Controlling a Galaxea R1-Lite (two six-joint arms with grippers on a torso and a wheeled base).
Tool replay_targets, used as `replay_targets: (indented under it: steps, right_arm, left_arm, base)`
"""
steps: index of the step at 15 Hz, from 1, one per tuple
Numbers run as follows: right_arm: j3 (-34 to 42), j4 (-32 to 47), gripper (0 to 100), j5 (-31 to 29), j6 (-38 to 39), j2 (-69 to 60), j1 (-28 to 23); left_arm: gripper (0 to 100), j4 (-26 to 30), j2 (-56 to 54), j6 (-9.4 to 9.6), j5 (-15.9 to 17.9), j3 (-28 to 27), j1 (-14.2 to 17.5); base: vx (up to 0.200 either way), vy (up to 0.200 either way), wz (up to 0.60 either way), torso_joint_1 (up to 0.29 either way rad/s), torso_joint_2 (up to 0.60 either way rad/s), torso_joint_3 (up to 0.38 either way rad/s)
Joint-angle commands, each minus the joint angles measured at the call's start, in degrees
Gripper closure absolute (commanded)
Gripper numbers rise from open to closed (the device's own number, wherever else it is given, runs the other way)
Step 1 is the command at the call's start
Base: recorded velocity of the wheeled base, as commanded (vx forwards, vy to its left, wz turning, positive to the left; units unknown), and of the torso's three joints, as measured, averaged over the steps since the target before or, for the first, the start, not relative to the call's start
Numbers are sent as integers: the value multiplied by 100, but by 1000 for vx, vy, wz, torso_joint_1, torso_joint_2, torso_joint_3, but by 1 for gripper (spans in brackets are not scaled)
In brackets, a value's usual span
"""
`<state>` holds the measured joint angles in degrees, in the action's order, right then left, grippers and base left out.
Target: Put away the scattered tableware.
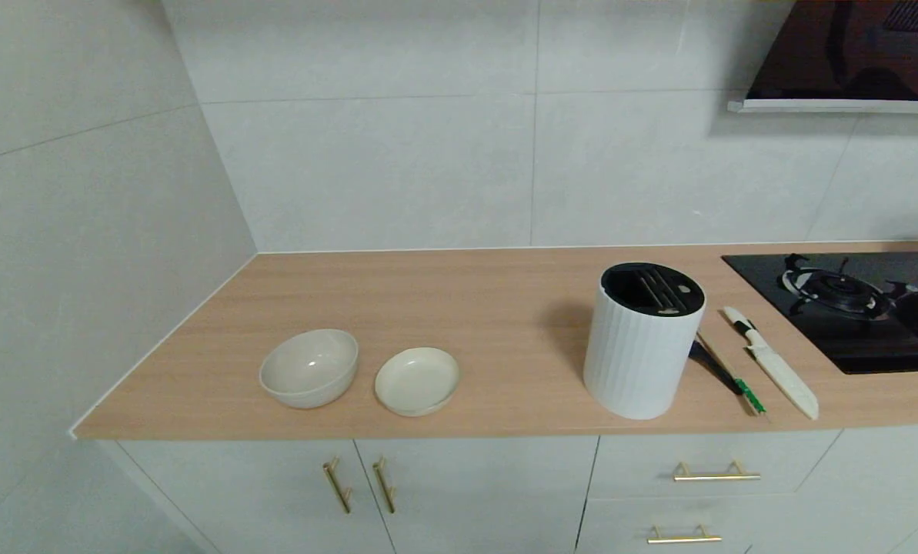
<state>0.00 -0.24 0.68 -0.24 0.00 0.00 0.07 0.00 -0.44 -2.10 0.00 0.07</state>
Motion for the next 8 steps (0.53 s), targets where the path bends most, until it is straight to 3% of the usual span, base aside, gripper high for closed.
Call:
replay_targets:
  steps: [1, 8]
  right_arm:
    - [0, -2, 0, 2, -2, 0, 0]
    - [0, -2, 0, 2, 7, 0, 0]
  left_arm:
    - [0, 1, 0, 0, 8, 0, 1]
    - [0, 1, 0, 0, -1, 0, 1]
  base:
    - [0, 200, 0, 2, 2, -2]
    - [0, 200, 0, 0, 1, 6]
